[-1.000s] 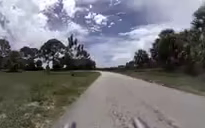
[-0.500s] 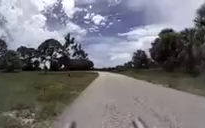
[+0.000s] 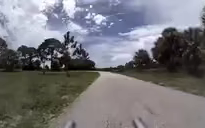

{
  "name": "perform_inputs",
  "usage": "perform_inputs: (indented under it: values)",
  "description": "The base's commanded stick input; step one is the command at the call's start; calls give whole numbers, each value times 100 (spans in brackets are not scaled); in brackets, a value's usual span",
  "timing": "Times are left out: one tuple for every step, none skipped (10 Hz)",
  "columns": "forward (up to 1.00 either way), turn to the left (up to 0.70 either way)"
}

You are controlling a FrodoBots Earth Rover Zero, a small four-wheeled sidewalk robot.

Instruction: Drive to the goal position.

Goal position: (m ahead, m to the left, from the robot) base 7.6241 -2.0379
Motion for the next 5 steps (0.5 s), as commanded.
perform_inputs:
  values:
    - [85, 0]
    - [85, 0]
    - [85, 0]
    - [85, 0]
    - [85, 0]
